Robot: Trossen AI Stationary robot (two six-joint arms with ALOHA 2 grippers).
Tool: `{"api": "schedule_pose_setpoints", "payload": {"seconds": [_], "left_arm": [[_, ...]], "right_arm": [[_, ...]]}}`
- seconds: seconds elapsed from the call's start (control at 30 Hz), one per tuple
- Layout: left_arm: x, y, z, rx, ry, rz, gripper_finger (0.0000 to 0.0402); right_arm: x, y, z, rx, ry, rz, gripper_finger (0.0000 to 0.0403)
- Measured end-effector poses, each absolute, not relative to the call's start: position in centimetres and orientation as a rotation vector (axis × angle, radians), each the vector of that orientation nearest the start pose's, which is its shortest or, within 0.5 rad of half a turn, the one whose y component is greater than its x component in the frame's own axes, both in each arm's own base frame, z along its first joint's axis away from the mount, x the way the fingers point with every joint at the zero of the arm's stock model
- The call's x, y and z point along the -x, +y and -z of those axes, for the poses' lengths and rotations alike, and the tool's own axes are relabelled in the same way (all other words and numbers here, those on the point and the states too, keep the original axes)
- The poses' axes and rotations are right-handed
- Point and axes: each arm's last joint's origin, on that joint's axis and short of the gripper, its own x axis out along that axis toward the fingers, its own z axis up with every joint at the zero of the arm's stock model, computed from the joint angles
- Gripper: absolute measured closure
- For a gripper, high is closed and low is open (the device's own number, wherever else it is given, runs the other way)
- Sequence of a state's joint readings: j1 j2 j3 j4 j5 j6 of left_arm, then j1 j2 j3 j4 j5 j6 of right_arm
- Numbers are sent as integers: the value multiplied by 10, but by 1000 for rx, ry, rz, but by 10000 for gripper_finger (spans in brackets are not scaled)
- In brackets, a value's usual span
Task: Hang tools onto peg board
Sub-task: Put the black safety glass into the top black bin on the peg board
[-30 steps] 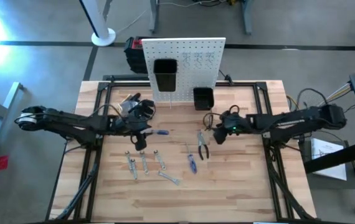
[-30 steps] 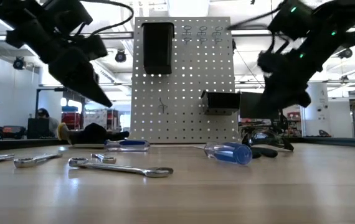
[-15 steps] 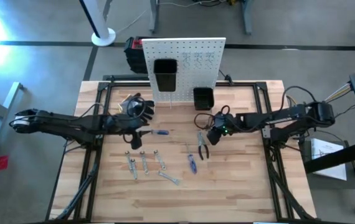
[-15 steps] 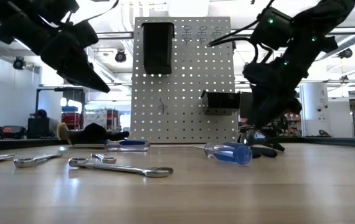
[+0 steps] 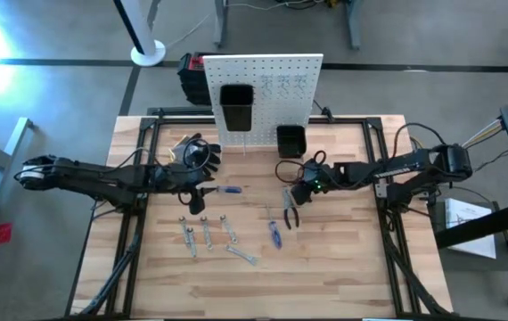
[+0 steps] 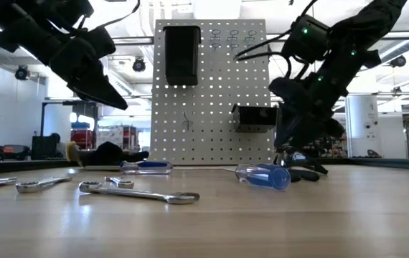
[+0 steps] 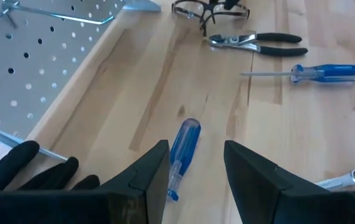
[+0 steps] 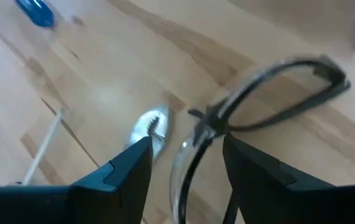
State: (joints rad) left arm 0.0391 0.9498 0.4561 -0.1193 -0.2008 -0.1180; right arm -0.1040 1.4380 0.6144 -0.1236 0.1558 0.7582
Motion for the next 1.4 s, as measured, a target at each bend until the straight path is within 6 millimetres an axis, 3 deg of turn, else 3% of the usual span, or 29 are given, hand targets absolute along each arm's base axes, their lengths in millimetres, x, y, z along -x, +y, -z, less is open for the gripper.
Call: {"api": "schedule_pose_setpoints", "payload": {"seconds": [0.23,0.6,0.87,1.17,1.3,1.4], "left_arm": [[-193,13,-201,17,569,-254,258],[-195,13,-202,-64,560,-232,258],[-196,14,-199,-67,578,-230,258],[-197,12,-198,37,565,-252,258],[-205,11,-212,84,401,-224,258],[-213,6,-225,107,250,-76,258]], "right_arm": [[-250,-31,-148,-690,807,599,260],[-248,-30,-147,-740,826,585,386],[-247,-27,-150,-755,828,565,398],[-237,-7,-195,-694,660,379,400],[-236,5,-215,-629,549,251,400],[-239,13,-229,-568,431,142,400]]}}
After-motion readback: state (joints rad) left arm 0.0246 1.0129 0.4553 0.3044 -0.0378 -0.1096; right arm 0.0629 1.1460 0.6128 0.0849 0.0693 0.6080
